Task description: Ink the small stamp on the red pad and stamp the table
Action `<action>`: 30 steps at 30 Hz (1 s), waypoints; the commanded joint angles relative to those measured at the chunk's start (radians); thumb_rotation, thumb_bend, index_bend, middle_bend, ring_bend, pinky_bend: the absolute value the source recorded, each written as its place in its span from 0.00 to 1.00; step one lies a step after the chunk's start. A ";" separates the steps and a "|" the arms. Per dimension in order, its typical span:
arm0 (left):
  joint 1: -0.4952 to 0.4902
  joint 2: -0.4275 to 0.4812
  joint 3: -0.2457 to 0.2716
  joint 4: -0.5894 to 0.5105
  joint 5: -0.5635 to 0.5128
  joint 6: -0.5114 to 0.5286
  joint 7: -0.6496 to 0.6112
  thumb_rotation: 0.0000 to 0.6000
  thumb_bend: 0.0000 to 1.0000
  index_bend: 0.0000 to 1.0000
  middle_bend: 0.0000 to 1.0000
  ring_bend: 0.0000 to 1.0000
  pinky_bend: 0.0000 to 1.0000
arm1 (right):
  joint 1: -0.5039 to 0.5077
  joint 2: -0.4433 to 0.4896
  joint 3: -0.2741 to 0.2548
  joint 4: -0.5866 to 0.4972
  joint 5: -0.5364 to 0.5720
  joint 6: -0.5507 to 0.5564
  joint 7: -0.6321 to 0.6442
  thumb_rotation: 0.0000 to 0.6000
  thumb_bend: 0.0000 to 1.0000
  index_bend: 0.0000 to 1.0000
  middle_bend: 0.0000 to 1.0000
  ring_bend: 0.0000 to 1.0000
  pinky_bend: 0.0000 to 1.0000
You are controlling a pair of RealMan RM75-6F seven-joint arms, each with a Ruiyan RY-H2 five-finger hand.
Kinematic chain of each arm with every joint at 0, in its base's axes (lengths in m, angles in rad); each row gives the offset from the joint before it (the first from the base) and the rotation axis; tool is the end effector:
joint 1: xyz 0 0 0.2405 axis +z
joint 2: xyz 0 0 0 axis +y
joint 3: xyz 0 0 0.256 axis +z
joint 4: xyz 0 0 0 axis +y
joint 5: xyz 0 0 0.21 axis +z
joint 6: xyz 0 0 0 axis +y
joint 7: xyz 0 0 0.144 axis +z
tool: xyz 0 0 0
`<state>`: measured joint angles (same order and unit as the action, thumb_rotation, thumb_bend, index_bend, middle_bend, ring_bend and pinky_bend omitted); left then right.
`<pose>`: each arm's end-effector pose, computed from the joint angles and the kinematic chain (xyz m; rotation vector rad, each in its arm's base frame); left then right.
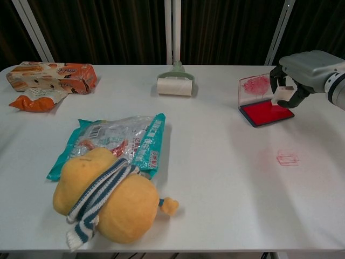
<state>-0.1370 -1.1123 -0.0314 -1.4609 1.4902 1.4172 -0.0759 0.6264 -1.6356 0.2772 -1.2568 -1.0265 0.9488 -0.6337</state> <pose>-0.3384 0.1970 0.1685 -1.4529 -0.8723 -0.8237 -0.2169 -0.3639 -0.0087 1.6973 -0.7918 0.6135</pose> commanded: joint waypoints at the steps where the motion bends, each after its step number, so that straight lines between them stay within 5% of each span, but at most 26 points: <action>1: 0.000 0.000 0.000 0.003 -0.002 -0.003 -0.003 0.61 0.12 0.11 0.19 0.12 0.21 | 0.045 -0.050 0.002 0.090 0.057 -0.054 -0.027 1.00 0.36 0.59 0.53 0.82 0.97; 20: -0.001 -0.003 -0.001 0.013 -0.005 -0.007 -0.015 0.61 0.12 0.11 0.19 0.12 0.21 | 0.091 -0.149 -0.042 0.284 0.052 -0.089 0.059 1.00 0.36 0.60 0.54 0.82 0.97; 30: -0.001 0.005 -0.003 0.008 -0.005 -0.003 -0.012 0.61 0.12 0.11 0.19 0.12 0.21 | 0.098 -0.151 -0.037 0.289 0.029 -0.066 0.100 1.00 0.36 0.61 0.55 0.82 0.97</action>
<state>-0.1378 -1.1078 -0.0346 -1.4532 1.4852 1.4144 -0.0874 0.7235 -1.7940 0.2346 -0.9542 -0.9908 0.8730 -0.5424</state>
